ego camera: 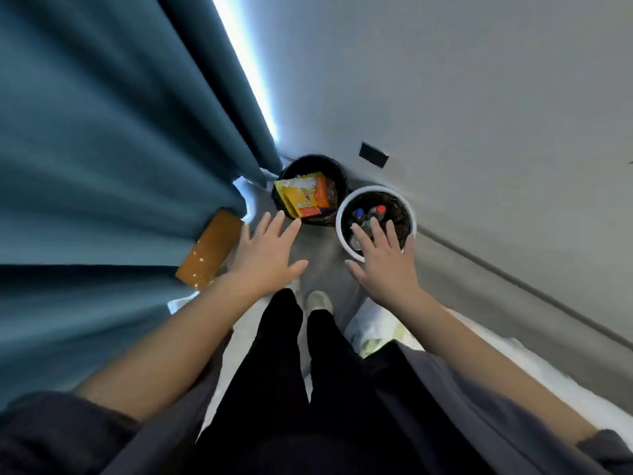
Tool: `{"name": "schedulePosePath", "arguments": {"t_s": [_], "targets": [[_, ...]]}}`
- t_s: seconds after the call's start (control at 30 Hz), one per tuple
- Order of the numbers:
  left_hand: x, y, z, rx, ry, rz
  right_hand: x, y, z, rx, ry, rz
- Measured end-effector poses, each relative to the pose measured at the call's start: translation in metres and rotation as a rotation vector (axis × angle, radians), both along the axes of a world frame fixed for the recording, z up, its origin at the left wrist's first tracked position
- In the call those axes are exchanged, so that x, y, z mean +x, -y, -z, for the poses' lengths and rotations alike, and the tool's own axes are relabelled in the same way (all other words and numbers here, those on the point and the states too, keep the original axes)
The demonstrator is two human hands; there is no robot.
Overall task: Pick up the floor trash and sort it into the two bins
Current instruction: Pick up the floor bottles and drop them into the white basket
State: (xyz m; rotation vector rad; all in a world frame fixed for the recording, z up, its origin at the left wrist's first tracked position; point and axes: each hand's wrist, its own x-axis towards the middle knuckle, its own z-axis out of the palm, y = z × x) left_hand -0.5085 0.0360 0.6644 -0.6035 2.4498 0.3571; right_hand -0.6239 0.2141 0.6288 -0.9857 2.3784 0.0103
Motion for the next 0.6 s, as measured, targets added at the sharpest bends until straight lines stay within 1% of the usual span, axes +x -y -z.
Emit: {"name": "schedulePosePath", "arguments": {"t_s": [0.2,0.37,0.47,0.6], "targets": [[0.123,-0.029,-0.041,-0.083,-0.054,-0.462,0.068,0.04,-0.056,-0.129,-0.03,-0.345],[0.219,-0.054,-0.057,-0.145,-0.078,-0.854,0.128,0.08,-0.084,-0.193,-0.055,-0.66],[0.269,-0.069,-0.06,-0.165,-0.08,-1.018,0.172,0.104,-0.094,-0.213,-0.074,-0.835],[0.332,-0.087,-0.058,-0.14,-0.113,-1.196,0.242,0.125,-0.103,-0.221,-0.084,-0.991]]}}
